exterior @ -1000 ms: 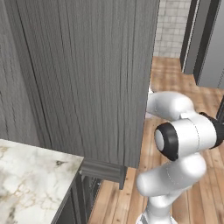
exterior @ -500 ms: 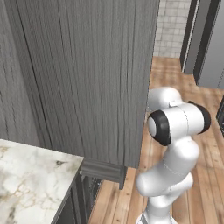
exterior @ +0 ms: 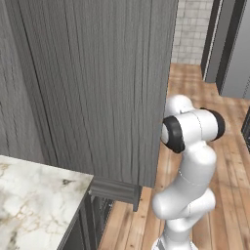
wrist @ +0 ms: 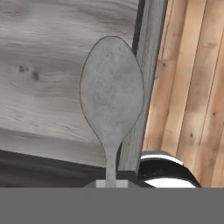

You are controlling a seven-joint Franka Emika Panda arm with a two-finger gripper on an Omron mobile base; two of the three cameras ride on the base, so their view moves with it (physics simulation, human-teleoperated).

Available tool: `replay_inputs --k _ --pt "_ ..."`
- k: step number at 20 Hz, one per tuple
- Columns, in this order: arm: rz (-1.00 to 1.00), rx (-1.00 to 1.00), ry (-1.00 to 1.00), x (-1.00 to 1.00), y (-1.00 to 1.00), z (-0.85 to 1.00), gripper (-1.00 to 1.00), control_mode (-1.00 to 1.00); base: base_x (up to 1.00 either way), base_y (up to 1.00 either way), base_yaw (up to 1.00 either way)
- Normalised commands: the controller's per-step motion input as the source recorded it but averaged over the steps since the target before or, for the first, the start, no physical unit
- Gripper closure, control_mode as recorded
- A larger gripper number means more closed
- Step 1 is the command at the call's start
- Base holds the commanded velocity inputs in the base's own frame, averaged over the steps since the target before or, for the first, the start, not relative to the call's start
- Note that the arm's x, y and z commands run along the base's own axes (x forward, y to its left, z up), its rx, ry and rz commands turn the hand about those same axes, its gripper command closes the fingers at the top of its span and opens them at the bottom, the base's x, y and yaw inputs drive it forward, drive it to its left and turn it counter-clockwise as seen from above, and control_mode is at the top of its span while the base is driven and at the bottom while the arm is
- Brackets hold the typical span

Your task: Organize the utensils by type. Pick up the wooden spoons from the counter and place them in the open cabinet. Then pick up the metallic utensils from the counter and place them in the open drawer.

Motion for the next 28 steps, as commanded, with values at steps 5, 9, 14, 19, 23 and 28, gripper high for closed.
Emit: replay_inputs --k 5,9,14,19,23,28 --pt "0.00 -0.05 0.05 0.01 0.04 -0.27 1.00 -1.00 0.00 0.00 0.00" --pt "-0.01 -0.04 0.00 0.02 0.07 -0.24 1.00 -1.00 0.00 0.00 0.00" --pt "-0.02 -0.03 0.00 0.11 0.14 -0.29 1.00 -1.00 0.00 0.00 0.00" --pt "-0.01 -0.01 0.00 0.15 0.10 -0.29 1.00 -1.00 0.00 0.00 0.00" --pt "-0.01 0.00 0.00 0.05 0.01 -0.29 1.00 -1.00 0.00 0.00 0.00" --pt "-0.02 0.00 0.00 0.07 0.00 -0.34 1.00 -1.00 0.00 0.00 0.00"
